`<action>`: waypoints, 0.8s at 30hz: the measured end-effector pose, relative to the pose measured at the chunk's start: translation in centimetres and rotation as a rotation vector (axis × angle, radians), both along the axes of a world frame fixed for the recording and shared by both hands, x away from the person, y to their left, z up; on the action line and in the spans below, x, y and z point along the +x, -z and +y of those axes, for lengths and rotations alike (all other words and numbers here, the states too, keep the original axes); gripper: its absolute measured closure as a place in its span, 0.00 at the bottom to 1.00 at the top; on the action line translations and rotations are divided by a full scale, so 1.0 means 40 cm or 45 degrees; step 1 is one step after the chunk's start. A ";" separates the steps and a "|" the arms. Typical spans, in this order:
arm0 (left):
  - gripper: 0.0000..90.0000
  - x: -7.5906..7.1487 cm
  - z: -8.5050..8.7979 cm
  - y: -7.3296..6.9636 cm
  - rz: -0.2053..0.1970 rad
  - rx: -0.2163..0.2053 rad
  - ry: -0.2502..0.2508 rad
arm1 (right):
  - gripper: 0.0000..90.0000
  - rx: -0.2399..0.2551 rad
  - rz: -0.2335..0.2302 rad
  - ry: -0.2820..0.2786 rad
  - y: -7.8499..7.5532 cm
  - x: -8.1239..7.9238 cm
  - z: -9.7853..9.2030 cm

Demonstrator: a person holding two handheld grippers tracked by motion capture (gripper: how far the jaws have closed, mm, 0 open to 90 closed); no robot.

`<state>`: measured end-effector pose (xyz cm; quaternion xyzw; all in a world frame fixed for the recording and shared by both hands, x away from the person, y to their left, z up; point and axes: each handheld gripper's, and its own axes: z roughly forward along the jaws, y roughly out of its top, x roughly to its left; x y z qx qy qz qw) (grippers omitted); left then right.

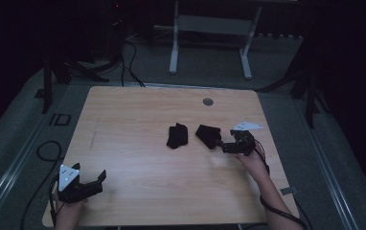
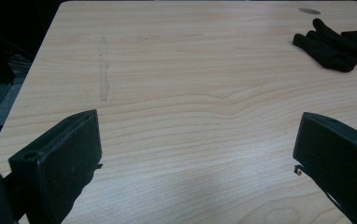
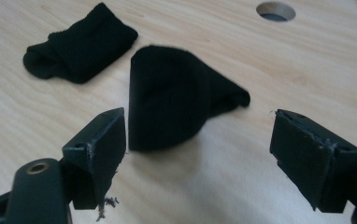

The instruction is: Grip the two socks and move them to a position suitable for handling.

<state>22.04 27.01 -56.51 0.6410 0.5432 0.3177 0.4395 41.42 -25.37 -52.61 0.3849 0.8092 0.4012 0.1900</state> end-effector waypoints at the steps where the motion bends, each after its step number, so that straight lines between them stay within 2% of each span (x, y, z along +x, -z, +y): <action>1: 0.02 0.001 0.000 0.001 0.003 0.002 0.002 | 0.20 0.000 0.000 0.000 0.000 0.000 0.000; 3: 0.02 0.001 0.001 0.002 0.006 0.011 -0.006 | 0.22 0.020 0.008 -0.004 0.004 0.026 0.015; 5: 0.02 0.002 0.003 0.003 0.002 0.002 -0.008 | 0.22 0.029 0.014 -0.007 0.005 0.034 0.021; 8: 0.02 0.002 0.004 0.004 0.006 0.004 -0.005 | 0.26 0.020 0.029 -0.030 0.007 0.073 0.051; 11: 0.02 0.004 0.003 0.006 0.013 0.007 -0.004 | 0.29 0.015 0.043 -0.039 0.008 0.093 0.066; 13: 0.02 0.003 0.003 0.005 0.011 0.009 -0.009 | 0.31 -0.010 0.038 -0.050 0.013 0.107 0.084; 14: 0.02 0.003 0.004 0.005 0.010 0.008 -0.007 | 0.34 -0.049 0.046 -0.070 0.023 0.121 0.101; 15: 0.02 0.003 0.004 0.005 0.011 0.008 -0.007 | 0.34 -0.049 0.046 -0.070 0.023 0.121 0.101; 19: 0.02 0.004 0.003 0.006 0.015 0.009 0.003 | 0.39 -0.086 0.102 -0.080 0.044 0.155 0.120; 20: 0.02 0.004 0.002 0.006 0.013 0.006 0.006 | 0.43 -0.131 0.136 -0.100 0.057 0.166 0.127; 24: 0.02 0.003 0.001 0.006 0.016 0.009 0.018 | 0.52 -0.145 0.165 -0.066 0.068 0.172 0.128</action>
